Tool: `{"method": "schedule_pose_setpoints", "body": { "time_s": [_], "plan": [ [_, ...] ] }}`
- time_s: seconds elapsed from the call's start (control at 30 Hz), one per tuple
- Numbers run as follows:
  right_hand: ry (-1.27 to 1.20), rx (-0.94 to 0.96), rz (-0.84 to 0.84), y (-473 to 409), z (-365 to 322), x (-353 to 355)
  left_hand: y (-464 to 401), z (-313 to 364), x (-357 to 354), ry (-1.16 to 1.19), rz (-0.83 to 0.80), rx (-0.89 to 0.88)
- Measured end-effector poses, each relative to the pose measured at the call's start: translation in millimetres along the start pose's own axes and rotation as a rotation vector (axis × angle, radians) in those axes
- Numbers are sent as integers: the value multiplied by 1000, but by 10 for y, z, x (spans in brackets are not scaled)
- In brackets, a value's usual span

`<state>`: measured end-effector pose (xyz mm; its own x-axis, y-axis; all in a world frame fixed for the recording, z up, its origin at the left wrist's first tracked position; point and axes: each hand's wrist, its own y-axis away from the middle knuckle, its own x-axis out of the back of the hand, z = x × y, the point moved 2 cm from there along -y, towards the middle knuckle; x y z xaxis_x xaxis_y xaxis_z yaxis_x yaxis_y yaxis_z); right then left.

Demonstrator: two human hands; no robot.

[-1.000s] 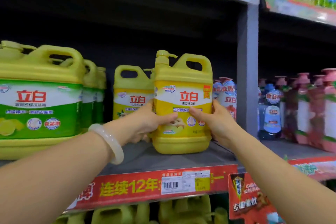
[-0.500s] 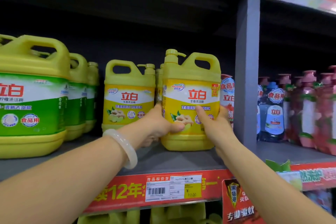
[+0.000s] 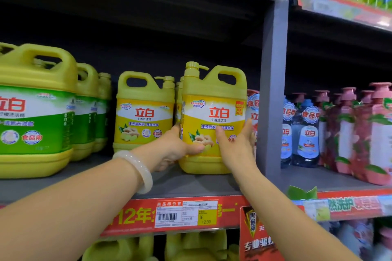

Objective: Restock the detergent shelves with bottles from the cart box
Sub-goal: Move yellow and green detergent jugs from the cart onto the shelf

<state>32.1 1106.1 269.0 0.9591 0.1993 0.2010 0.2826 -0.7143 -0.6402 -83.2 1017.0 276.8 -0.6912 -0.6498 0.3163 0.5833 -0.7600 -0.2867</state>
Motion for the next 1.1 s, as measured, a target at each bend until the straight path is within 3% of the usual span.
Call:
{"method": "schedule_pose_setpoints", "body": {
  "time_s": [0.23, 0.33, 0.4, 0.57, 0.73, 0.9, 1.1],
  "plan": [
    [331, 547, 19, 283, -249, -173, 554, 203, 208, -634, 208, -236],
    [337, 676, -101, 462, -556, -394, 871, 256, 507, -931, 316, -328],
    [342, 728, -218, 638, -811, -588, 1096, 196, 806, -1104, 384, -302],
    [374, 885, -445, 1417, -1442, -1164, 1965, -106, 1652, -1422, 466, -55],
    [361, 1060, -718, 2657, -2168, -1832, 3262, -502, 2667, -1645, 390, 305],
    [216, 1165, -974, 4201, -2961, -2475, 4848, -793, 3717, -1644, 305, 676],
    [145, 1175, -1230, 5807, -3537, -3170, 6474, -1304, 4596, -1497, 330, 1024]
  ]
}}
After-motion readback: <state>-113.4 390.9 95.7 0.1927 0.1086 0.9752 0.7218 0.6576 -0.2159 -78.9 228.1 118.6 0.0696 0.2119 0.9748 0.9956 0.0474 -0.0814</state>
